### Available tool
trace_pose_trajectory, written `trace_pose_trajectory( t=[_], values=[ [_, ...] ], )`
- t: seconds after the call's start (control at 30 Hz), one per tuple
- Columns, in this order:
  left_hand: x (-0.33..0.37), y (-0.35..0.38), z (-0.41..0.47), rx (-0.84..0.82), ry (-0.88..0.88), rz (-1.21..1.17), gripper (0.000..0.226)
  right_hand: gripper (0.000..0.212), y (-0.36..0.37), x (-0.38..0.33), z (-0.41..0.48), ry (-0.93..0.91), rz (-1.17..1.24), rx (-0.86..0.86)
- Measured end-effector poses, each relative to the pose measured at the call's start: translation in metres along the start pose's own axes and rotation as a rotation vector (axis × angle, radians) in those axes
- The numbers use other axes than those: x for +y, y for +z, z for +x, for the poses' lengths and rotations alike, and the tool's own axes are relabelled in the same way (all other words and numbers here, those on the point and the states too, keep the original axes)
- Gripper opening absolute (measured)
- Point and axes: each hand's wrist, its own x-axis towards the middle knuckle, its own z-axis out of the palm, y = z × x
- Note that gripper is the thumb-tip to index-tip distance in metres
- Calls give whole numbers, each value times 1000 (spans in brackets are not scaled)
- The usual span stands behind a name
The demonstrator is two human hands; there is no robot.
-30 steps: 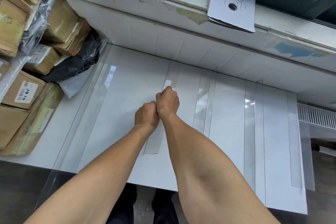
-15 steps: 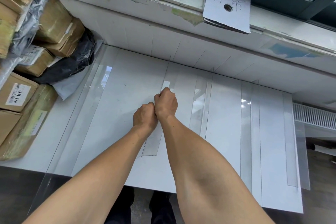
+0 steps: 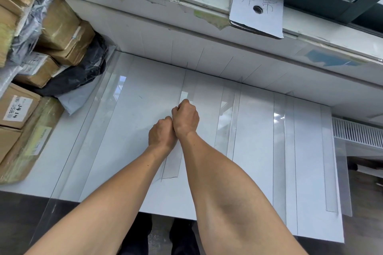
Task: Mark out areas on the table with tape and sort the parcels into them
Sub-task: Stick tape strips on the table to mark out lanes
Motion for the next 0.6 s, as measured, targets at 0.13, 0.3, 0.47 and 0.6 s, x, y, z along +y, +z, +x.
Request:
trace_pose_trajectory(
  t=[0.13, 0.3, 0.47, 0.6],
  values=[
    [-4, -3, 1, 4, -5, 14, 8, 10, 3, -5, 1, 6, -5, -10],
    [-5, -3, 3, -1, -11, 14, 7, 9, 5, -5, 0, 8, 9, -10],
    [-5, -2, 3, -6, -19, 24, 7, 11, 5, -5, -1, 13, 13, -14],
    [-3, -7, 3, -7, -24, 38, 8, 26, 5, -4, -3, 26, 46, -8]
  ],
)
